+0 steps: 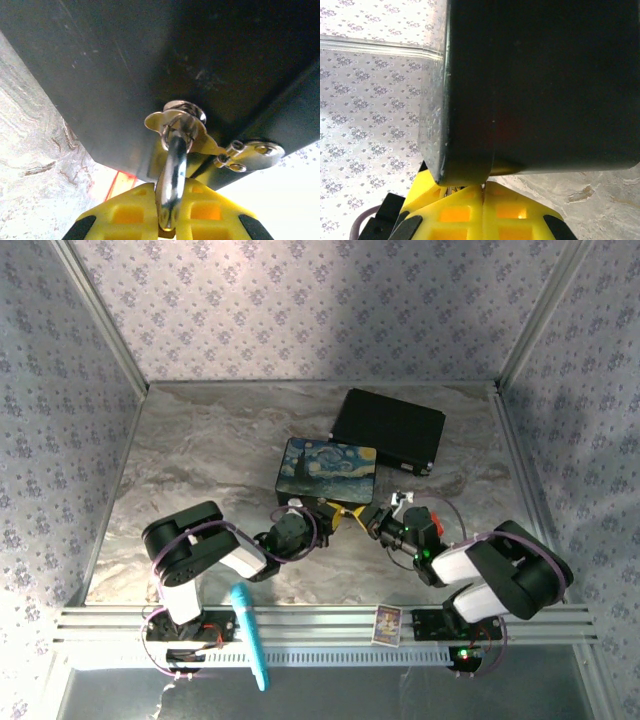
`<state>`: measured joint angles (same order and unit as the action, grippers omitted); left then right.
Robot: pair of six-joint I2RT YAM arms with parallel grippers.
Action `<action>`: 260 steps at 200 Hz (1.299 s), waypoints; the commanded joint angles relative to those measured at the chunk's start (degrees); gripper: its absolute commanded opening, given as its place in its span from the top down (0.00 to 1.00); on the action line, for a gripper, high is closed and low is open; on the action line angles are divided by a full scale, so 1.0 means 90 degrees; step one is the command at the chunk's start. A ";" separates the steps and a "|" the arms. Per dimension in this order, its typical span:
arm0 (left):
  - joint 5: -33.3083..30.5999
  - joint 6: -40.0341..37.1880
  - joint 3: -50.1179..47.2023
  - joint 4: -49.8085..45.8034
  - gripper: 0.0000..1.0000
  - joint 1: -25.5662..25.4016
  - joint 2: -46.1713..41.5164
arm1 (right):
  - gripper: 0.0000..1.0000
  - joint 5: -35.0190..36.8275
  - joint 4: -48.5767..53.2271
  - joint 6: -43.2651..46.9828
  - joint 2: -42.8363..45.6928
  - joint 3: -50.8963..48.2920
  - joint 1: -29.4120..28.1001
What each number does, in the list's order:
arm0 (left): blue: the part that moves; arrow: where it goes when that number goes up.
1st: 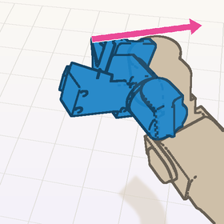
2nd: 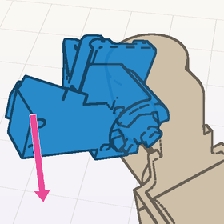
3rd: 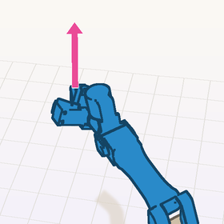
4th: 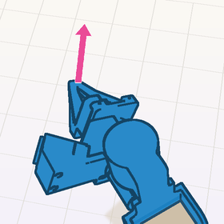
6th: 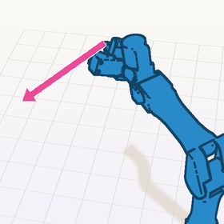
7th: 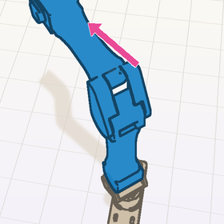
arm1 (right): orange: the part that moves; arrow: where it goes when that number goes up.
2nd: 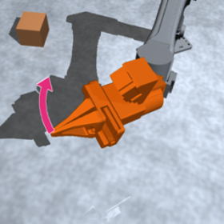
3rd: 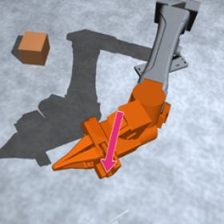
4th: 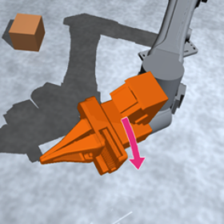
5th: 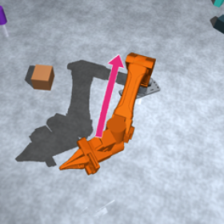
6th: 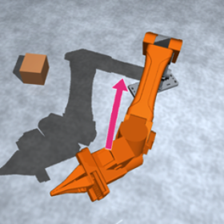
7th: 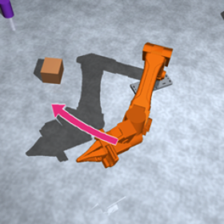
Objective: Unlock the padlock with the key
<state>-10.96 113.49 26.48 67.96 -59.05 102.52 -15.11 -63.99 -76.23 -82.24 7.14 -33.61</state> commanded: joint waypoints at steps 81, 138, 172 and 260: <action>0.1296 -0.0605 0.0657 0.0683 1.00 -0.0129 -0.0403 | 1.00 -0.1384 -0.0559 0.0352 -0.1118 0.0463 0.0055; 0.1395 -0.1042 0.0627 -0.0538 1.00 -0.0014 -0.1055 | 1.00 -0.1407 -0.0389 0.0619 -0.1001 0.0476 0.0086; 0.1694 -0.1054 0.0806 -0.0598 1.00 -0.0012 -0.0898 | 1.00 -0.1571 -0.0437 0.0638 -0.1051 0.0601 0.0111; 0.1506 -0.1757 0.0851 -0.1861 1.00 -0.0019 -0.1434 | 1.00 -0.1588 -0.0222 0.0626 -0.0645 0.0600 0.0120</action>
<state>-6.04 100.47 30.30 43.79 -56.88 93.30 -26.41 -65.69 -72.34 -90.15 9.93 -30.30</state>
